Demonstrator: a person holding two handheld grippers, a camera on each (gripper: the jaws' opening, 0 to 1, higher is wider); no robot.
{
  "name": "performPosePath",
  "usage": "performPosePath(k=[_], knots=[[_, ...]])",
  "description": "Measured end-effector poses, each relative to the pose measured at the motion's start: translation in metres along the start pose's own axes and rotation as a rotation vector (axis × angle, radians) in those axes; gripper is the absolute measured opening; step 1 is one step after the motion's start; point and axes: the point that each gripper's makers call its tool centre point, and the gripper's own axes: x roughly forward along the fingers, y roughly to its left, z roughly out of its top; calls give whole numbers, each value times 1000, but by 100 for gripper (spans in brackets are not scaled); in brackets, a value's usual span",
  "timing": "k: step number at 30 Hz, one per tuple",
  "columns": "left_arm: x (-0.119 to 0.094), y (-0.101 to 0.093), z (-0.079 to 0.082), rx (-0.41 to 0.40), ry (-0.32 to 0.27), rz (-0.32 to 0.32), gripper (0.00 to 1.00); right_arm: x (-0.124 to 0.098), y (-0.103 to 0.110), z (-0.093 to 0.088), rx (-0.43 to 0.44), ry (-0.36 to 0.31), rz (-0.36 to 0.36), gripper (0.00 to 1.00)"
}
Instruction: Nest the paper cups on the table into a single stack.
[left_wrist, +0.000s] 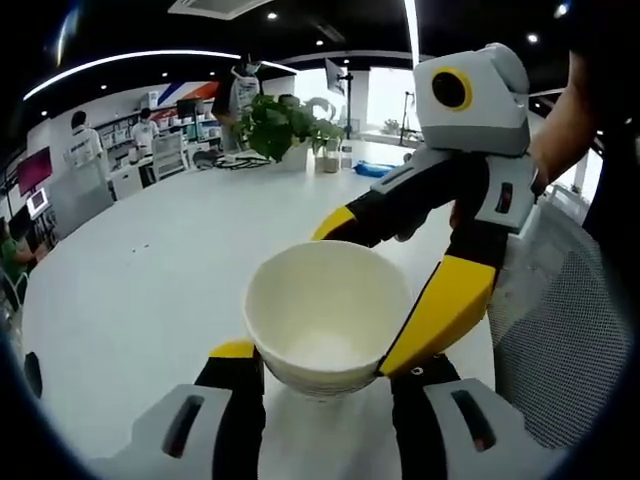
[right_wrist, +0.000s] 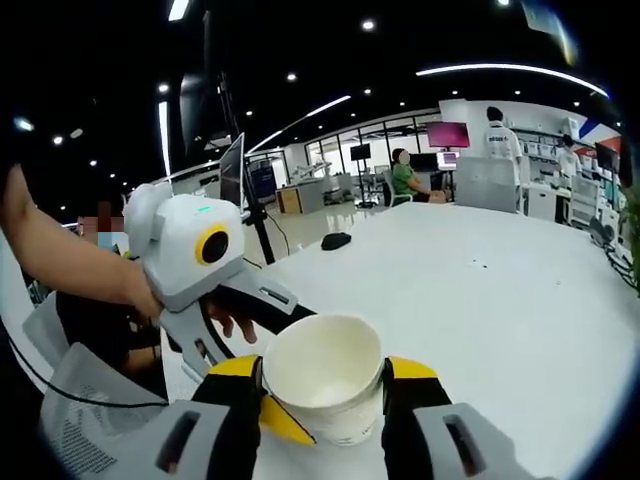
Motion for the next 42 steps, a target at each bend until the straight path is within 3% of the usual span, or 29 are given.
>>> performPosePath(k=[11,23,32,42], knots=[[10,23,4,1,12,11,48,15,-22,8,17,-7,-13,47],[16,37,1,38,50,25,48,27,-30,8,34,12,-27,47],[18,45,-3,-20,46,29,48,31,-37,6,46,19,-41,48],[8,52,-6,-71,25,56,53,22,-44,4,49,3,-56,60]])
